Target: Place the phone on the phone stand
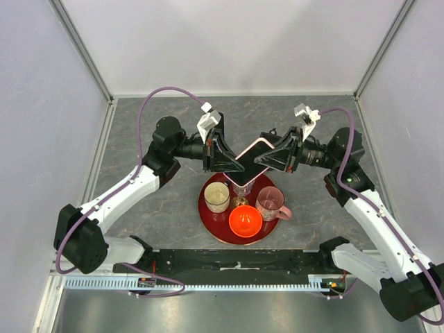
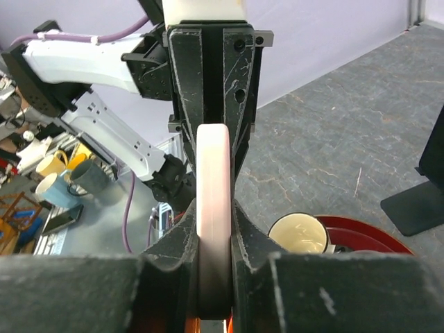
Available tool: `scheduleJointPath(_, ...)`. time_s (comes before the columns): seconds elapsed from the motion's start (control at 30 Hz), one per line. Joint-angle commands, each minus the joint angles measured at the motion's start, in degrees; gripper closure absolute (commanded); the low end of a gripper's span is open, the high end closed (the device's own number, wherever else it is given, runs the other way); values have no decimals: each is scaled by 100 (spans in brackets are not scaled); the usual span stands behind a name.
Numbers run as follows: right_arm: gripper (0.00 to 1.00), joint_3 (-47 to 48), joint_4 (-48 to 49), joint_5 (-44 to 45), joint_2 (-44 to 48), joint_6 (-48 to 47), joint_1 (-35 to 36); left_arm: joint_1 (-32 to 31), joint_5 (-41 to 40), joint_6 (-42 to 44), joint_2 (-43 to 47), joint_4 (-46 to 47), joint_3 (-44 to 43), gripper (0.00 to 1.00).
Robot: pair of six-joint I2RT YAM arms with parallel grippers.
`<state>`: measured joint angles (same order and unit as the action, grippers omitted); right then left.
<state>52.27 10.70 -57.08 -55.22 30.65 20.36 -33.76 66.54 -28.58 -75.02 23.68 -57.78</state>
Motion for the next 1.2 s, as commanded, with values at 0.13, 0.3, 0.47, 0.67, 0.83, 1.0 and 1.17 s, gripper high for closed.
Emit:
scheduleJointPath(0.13, 100, 1020, -2491, 3758, 810, -1200, 3, -96, -2132, 1380, 646, -961, 99, 32)
scheduleJointPath(0.3, 100, 1338, -3916, 6090, 1426, -1536, 3, -236, -4175, 1258, 595, -1033, 39, 45)
scheduleJointPath(0.47, 100, 1215, -4163, 7272, 1821, -1659, 12, -1008, -5852, 1863, -371, -716, -172, 43)
scheduleJointPath(0.67, 100, 1286, -4348, 7124, 1839, -1571, 3, -1247, -6785, 2259, -1601, -173, -734, 41)
scheduleJointPath(0.83, 100, 1215, -4348, 6850, 1892, -1922, 3, -1309, -7110, 2497, -2288, 75, -1182, 46)
scheduleJointPath(1.0, 100, 1119, -4243, 6763, 1945, -2160, 3, -1317, -7252, 2664, -2718, 224, -1420, 54)
scheduleJointPath(1.17, 100, 1031, -4067, 6360, 1875, -2327, 3, -1317, -7243, 2717, -2912, 409, -1473, 60)
